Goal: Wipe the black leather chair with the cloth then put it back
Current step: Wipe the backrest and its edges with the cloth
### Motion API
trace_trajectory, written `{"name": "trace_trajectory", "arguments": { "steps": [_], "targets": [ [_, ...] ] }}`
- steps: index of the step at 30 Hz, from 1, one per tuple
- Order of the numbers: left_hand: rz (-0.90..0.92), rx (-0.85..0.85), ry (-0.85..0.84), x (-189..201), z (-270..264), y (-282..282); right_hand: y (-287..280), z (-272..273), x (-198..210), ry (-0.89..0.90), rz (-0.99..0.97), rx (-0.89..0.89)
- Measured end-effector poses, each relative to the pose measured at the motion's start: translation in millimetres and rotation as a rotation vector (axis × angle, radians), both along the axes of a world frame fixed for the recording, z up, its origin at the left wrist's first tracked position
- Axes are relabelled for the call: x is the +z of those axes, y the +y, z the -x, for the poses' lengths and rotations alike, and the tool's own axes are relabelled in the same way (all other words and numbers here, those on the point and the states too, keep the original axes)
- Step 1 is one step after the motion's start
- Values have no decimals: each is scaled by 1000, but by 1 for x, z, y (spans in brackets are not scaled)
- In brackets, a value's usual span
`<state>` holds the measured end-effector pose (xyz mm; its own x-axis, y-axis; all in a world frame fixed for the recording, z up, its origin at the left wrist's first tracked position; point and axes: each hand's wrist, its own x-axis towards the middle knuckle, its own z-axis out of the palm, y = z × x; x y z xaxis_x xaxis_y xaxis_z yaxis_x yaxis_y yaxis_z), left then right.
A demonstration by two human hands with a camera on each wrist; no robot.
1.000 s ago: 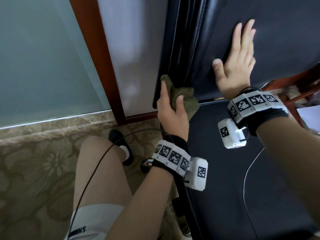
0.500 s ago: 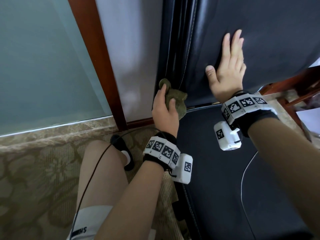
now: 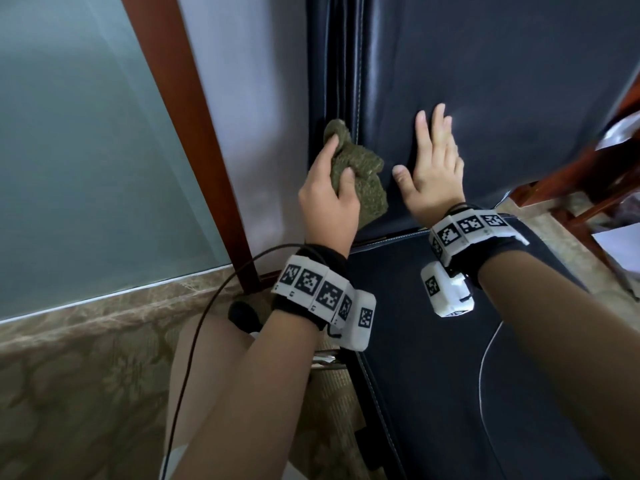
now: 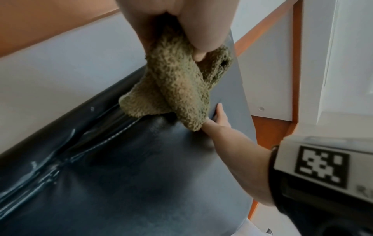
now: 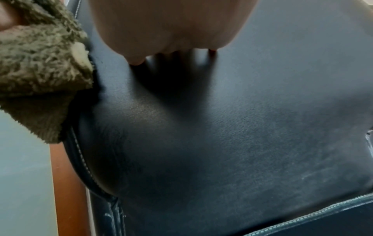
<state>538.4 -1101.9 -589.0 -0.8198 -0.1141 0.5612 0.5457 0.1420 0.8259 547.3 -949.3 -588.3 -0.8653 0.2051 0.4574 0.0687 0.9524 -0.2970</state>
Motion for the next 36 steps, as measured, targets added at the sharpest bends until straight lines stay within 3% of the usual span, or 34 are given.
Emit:
{"name": "trace_trajectory", "arguments": {
  "steps": [3, 7, 11, 18, 21, 30, 33, 36],
  "targets": [
    [31, -22, -14, 3, 4, -9, -1, 0, 1, -4, 1, -3],
    [95, -40, 99, 26, 14, -18, 1, -1, 4, -24, 4, -7],
    [26, -13, 118, 43, 23, -16, 1, -1, 3, -12, 8, 0],
    [-111, 108, -78, 31, 18, 7, 1, -3, 4, -27, 10, 1],
    [-166, 201, -29, 34, 22, 7, 3, -4, 5, -32, 9, 8],
    [-192, 231, 88, 20, 26, 7, 5, -3, 1, -20, 8, 17],
    [-85, 106, 46, 13, 19, 6, 4, -2, 0, -6, 6, 14],
    [183, 16, 1, 3, 13, 5, 4, -3, 1, -21, 9, 11]
  ]
}}
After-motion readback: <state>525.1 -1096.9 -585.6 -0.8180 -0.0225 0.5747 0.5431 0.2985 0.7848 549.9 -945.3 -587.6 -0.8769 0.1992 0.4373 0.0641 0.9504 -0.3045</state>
